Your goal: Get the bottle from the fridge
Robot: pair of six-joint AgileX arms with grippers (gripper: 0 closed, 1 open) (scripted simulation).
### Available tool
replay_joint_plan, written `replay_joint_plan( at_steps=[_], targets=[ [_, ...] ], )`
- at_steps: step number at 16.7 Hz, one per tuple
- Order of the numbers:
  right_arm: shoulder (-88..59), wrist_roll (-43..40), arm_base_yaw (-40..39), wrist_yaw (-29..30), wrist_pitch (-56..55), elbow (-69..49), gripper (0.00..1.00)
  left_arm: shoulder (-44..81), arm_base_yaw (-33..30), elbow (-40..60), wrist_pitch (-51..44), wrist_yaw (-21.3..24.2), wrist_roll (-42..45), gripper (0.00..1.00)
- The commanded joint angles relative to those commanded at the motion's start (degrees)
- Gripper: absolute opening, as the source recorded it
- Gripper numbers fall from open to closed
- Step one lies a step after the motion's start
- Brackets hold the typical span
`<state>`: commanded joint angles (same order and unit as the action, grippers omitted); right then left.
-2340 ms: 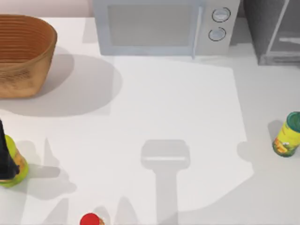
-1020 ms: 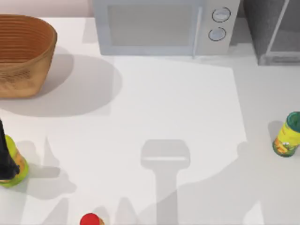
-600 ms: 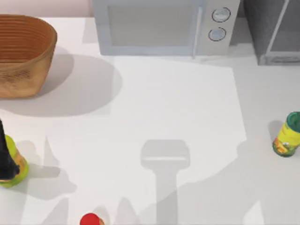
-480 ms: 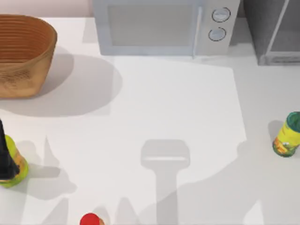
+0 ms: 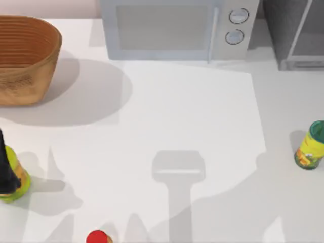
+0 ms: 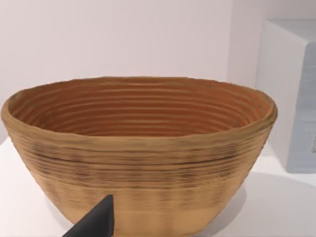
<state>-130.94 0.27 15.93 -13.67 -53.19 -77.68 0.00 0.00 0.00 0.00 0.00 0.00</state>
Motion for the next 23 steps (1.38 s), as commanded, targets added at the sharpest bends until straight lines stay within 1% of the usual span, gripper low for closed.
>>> replay_joint_plan(
  at_steps=[7, 13, 16, 23],
  targets=[
    [5.8, -0.1, 0.0, -0.1, 8.4, -2.3, 0.00, 0.0, 0.0, 0.0, 0.0, 0.0, 0.0, 1.00],
    [6.7, 0.1, 0.0, -0.6, 7.9, -1.5, 0.00, 0.0, 0.0, 0.0, 0.0, 0.0, 0.0, 1.00],
    [10.9, 0.1, 0.8, -1.7, 5.6, 4.0, 0.00, 0.0, 0.0, 0.0, 0.0, 0.0, 0.0, 1.00],
    [21.2, 0.2, 3.6, -3.2, -0.1, 22.7, 0.00, 0.0, 0.0, 0.0, 0.0, 0.0, 0.0, 1.00]
  ],
)
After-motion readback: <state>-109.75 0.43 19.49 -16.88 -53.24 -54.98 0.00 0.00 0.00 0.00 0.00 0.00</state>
